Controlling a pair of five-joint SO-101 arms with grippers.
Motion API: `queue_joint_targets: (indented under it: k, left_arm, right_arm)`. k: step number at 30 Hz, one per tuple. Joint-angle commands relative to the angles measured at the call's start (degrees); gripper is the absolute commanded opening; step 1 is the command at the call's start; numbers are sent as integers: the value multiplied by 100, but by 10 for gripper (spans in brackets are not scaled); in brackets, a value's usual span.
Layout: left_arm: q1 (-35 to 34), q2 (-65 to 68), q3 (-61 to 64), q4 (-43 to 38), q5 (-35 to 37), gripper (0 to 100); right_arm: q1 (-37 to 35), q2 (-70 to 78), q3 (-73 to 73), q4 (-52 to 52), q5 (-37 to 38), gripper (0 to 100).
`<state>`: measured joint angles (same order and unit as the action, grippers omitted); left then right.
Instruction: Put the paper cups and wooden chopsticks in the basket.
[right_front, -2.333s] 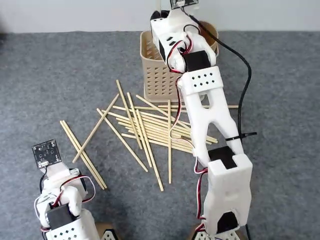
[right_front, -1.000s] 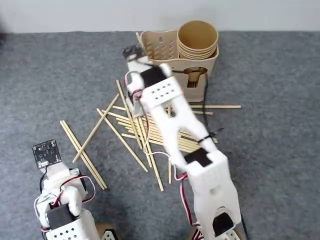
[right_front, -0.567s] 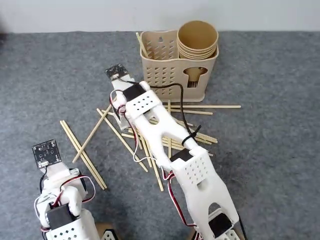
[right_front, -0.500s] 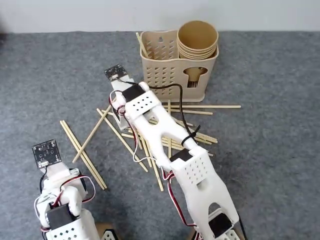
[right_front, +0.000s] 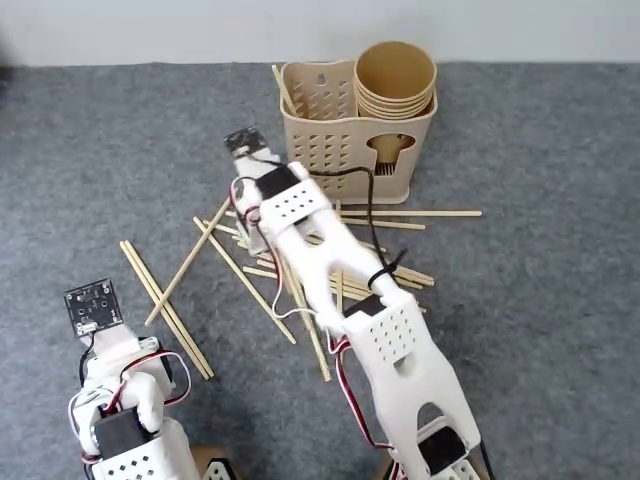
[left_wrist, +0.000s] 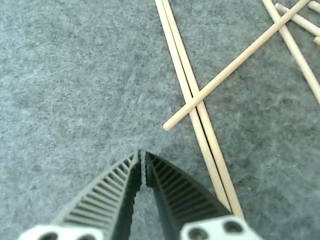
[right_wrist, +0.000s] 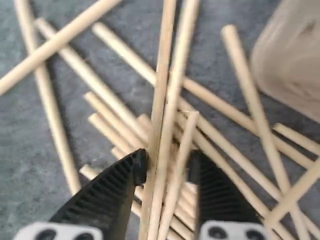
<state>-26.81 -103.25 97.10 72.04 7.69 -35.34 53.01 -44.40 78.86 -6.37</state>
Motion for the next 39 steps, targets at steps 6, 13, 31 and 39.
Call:
queue_joint_targets:
  k: [6,13,31,39]
  left_arm:
    - [-35,-97,-66,35,35,12]
    - [-35,-97,-66,35,35,12]
    - [-35,-97,-66,35,35,12]
    - [-35,-97,-66,35,35,12]
  right_arm:
    - [13,-48,-237,268,264,8]
    - [13,-567,-1213,1218,308,8]
    - [-4,-848,-4756,2193,316,8]
    - [13,-1130,-5204,1604,448,8]
